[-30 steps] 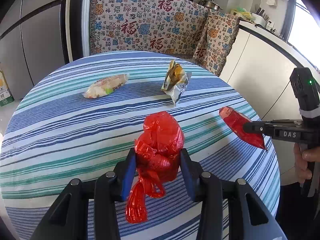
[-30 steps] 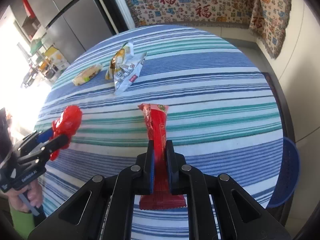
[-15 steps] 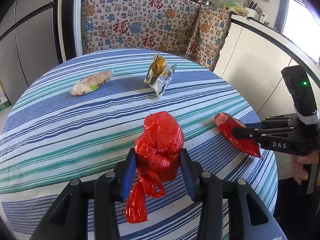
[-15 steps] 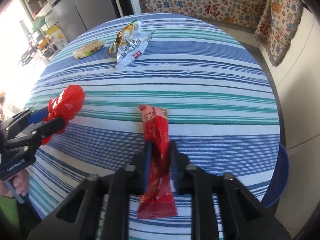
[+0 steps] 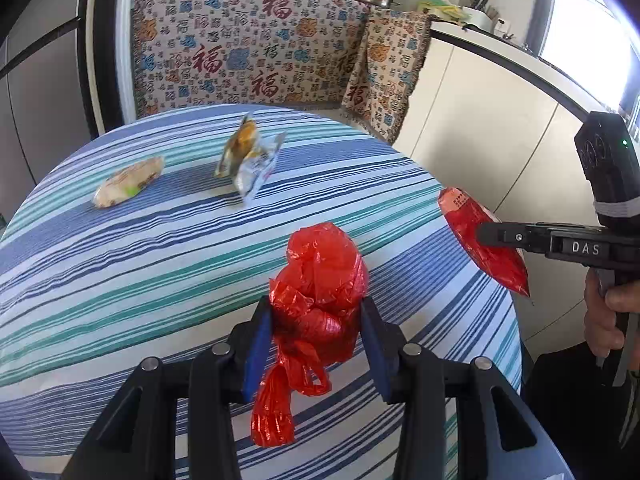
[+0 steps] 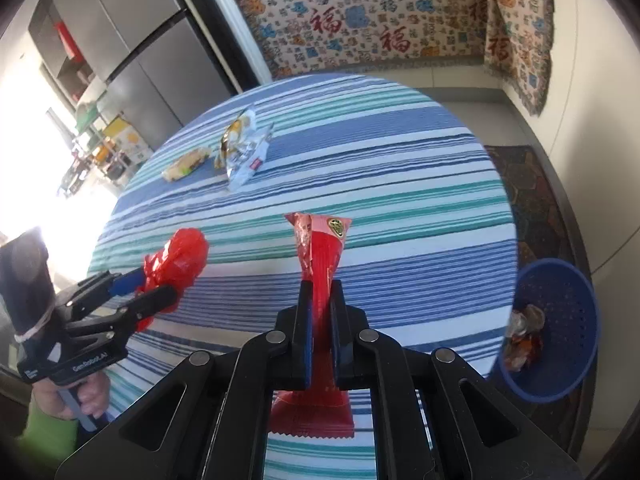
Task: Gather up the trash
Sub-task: 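Carry the red bag and red wrapper over the blue wastebasket and open both grippers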
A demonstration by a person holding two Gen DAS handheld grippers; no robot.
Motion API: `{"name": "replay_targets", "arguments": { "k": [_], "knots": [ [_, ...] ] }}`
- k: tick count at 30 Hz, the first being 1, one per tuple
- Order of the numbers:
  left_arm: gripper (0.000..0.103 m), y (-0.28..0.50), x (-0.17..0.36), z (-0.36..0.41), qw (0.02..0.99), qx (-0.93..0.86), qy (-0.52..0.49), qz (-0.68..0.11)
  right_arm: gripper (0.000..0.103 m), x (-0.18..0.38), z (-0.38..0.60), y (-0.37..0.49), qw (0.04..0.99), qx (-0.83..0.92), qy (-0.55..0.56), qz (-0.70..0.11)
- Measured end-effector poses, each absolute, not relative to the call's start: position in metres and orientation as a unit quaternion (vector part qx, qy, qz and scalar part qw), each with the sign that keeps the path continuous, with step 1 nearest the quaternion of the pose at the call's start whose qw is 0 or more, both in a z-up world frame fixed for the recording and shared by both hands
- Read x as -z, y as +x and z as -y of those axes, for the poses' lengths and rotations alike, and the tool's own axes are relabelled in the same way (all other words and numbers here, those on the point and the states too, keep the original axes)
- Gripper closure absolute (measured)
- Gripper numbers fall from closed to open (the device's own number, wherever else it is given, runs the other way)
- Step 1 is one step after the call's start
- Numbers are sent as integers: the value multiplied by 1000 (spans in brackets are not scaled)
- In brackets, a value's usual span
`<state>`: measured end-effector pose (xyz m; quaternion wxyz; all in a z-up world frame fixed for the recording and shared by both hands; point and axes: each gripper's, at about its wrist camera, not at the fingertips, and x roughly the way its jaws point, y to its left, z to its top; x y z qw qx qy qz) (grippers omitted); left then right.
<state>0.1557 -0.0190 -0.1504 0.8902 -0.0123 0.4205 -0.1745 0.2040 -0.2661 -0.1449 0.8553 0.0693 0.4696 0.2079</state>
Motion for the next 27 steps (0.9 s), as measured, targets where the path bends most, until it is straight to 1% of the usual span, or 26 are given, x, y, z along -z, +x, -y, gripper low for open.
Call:
{"name": "replay_targets", "arguments": {
  "k": [6, 11, 15, 20, 27],
  "knots": [
    [60, 166, 123, 91, 880, 242, -12, -407, 97, 133, 362, 201, 875, -141, 98, -454],
    [60, 185, 116, 167, 865, 296, 8, -405, 97, 131, 438, 200, 884, -82, 116, -445],
    [60, 205, 124, 221, 850, 329, 7, -412, 97, 135, 486, 203, 886, -51, 126, -443],
    [60, 222, 139, 291, 838, 348, 2, -420, 97, 153, 526, 212, 884, -26, 144, -445],
    [60, 241, 169, 351, 827, 356, 8, -434, 97, 188, 563, 220, 878, -9, 177, -444]
  ]
}}
